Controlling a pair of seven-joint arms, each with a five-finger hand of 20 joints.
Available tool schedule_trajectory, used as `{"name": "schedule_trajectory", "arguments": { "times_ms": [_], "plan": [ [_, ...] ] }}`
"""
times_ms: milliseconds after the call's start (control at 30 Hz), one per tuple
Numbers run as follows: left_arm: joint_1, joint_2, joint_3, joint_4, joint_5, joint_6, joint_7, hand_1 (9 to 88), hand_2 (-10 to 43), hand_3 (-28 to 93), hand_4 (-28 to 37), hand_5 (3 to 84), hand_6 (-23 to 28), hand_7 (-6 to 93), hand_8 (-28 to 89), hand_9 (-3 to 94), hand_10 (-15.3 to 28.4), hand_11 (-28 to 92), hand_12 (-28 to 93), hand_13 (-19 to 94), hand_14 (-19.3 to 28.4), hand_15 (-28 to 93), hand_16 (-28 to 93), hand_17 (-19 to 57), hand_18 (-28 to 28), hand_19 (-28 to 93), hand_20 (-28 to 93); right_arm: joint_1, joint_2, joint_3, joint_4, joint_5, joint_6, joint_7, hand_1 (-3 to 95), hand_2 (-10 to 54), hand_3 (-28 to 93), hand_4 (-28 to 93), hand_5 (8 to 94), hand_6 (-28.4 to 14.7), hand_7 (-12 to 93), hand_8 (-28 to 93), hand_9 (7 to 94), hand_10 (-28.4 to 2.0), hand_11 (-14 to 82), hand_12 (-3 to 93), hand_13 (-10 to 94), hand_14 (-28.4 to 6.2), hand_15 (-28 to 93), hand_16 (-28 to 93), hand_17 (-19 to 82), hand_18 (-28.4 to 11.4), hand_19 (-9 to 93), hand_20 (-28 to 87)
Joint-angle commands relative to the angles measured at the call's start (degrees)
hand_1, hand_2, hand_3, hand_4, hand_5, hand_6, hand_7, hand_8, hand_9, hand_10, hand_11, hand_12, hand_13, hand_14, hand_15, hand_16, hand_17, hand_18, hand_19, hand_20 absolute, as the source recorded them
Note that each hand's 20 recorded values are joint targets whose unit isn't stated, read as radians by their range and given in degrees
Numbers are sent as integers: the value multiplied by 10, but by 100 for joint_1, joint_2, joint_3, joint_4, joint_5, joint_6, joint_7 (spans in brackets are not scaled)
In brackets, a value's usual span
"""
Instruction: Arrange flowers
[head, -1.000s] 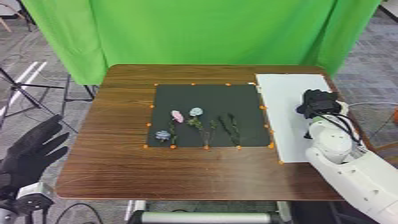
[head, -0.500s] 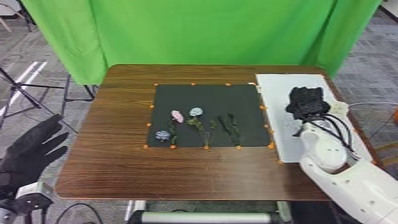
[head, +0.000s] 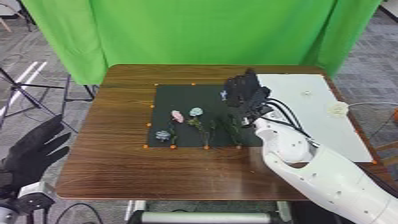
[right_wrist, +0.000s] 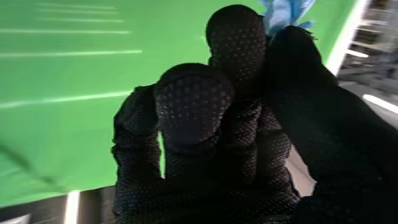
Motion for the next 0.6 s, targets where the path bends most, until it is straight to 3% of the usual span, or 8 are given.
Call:
{"name": "schedule_trajectory", "arguments": {
  "times_ms": [33, 600],
  "plan": [
    [58, -33, -17, -25, 6, 7, -48, 243, -3, 704, -267, 221, 5, 182, -98, 177, 90, 105, 190, 129, 116, 171, 71, -128, 178, 349, 96, 257, -188, -231, 51, -184, -408, -236, 461, -95, 838, -283, 768, 46, 402, -35, 916, -42, 202, 385, 803, -21, 622, 285, 268, -187, 787, 545],
    [1, -27, 13, -8, 4, 1, -63, 243, -3, 704, -267, 221, 5, 183, -98, 177, 89, 104, 190, 129, 117, 172, 71, -128, 178, 349, 96, 253, -379, -493, 204, -272, -971, -711, 456, -95, 836, -283, 770, 51, 401, -44, 915, -39, 194, 389, 793, -21, 631, 284, 262, -184, 781, 546]
  ]
}}
